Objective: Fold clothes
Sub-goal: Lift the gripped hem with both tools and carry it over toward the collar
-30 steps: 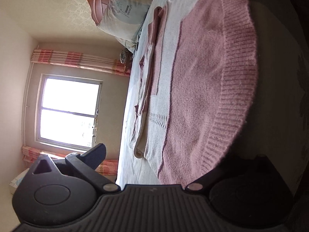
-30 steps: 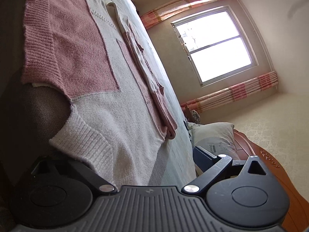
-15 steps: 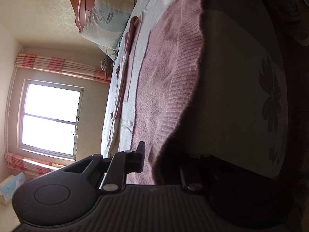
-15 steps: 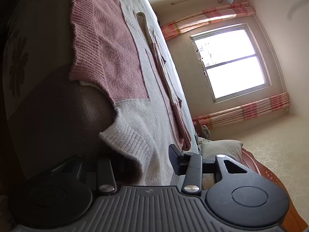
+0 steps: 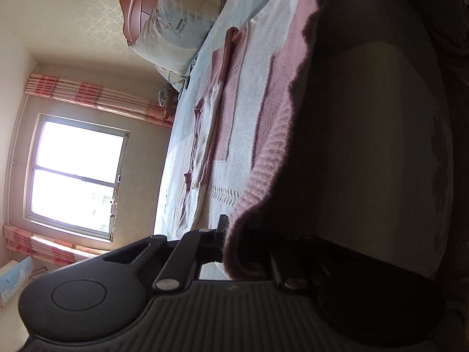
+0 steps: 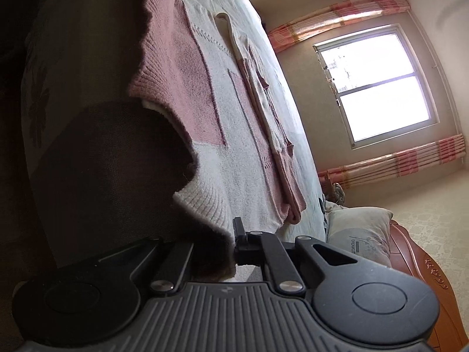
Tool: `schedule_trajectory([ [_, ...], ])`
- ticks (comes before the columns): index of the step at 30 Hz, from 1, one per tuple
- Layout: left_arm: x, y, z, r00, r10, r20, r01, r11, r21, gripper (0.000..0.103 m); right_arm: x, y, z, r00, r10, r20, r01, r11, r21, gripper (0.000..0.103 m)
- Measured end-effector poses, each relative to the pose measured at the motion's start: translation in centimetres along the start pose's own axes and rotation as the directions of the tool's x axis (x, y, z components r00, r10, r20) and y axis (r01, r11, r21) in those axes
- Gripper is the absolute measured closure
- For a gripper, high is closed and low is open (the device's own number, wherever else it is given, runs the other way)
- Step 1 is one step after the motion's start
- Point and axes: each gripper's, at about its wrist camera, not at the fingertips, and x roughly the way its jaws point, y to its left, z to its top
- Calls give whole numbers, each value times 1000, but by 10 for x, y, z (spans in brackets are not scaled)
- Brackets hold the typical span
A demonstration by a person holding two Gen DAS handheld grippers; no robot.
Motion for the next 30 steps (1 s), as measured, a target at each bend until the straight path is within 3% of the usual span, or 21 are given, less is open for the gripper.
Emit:
schedule_trajectory([
  [10, 58, 65, 17, 999, 43, 1, -43, 996, -79, 98, 29, -54, 12, 995, -95, 4, 95, 995, 39, 94],
  [20, 150, 110, 25, 998, 53, -25, -56, 985, -166, 97, 98, -101, 23, 987, -159, -20, 160, 980, 115, 94],
  [30, 220, 134, 15, 999, 10, -41, -19, 969, -247, 97, 176, -125, 33, 983, -180, -33, 183, 976, 119, 94],
])
